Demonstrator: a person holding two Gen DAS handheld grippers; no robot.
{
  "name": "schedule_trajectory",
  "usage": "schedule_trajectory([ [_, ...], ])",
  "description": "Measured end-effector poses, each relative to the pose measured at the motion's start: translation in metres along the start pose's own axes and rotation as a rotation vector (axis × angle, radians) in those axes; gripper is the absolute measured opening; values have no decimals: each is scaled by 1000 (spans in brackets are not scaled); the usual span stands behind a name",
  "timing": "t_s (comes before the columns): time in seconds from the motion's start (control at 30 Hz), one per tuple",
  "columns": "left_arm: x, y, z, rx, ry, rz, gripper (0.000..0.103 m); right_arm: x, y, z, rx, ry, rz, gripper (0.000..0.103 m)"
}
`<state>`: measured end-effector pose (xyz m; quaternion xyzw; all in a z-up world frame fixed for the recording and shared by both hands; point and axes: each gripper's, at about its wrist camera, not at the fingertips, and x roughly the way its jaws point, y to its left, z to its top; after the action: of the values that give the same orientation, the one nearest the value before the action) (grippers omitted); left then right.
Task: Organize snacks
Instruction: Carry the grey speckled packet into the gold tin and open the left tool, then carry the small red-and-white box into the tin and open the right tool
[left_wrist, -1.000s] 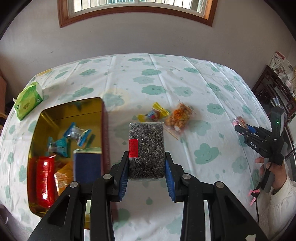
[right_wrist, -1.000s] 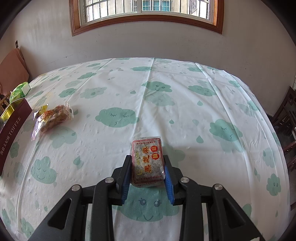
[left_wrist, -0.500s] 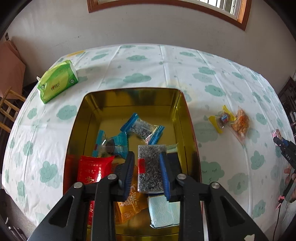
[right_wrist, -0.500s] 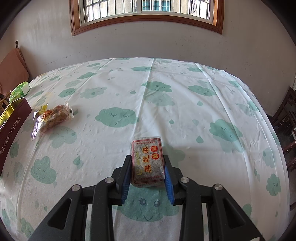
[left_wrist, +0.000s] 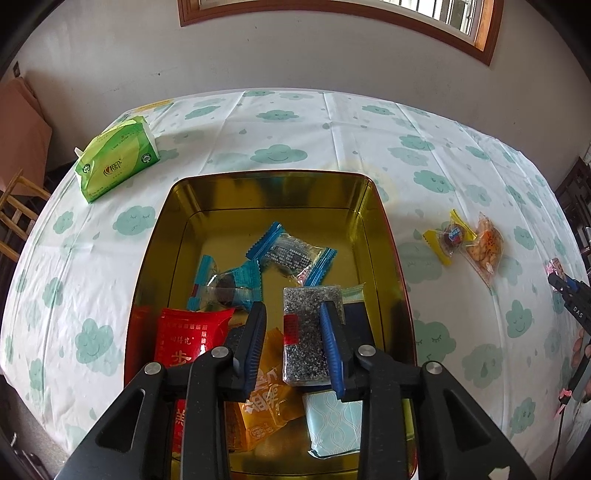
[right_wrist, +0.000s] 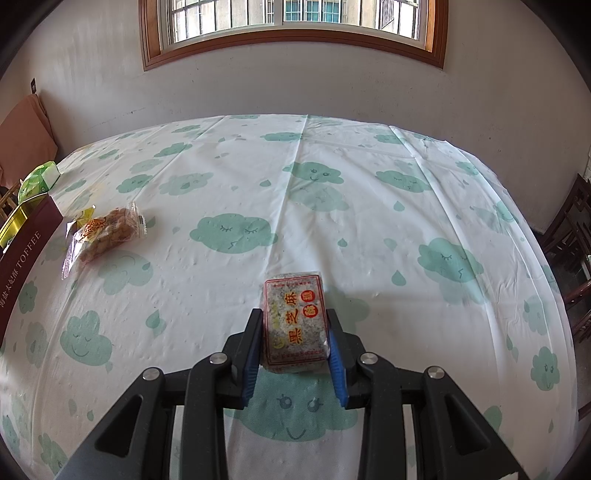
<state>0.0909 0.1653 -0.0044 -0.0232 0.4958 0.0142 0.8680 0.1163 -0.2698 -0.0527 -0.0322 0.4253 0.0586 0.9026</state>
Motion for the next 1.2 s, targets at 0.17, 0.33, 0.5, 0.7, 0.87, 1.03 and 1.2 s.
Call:
schedule_trajectory([
  [0.17,0,4,-1,-9,-11,-10,33,0,0,0,-1,0,-1,33],
  [0.33,-3,6,-2,-20,-34,-4,41,0,0,0,-3,0,-5,33],
  [0.5,-11,12,-2,-40,-69,7,43,0,-1,0,-4,0,-7,33],
  [0.7,-24,23,-9,-94,-88,-11,54,0,1,0,12,1,-23,33],
  [0.87,-34,19,-24,-72,-75,38,66,1,4,3,37,23,-54,33],
  [1.03,-48,11,-40,-25,-112,130,89,1,8,4,55,31,-83,31],
  [1.2,-57,14,-54,-51,-116,119,91,-2,16,3,71,30,-113,30],
])
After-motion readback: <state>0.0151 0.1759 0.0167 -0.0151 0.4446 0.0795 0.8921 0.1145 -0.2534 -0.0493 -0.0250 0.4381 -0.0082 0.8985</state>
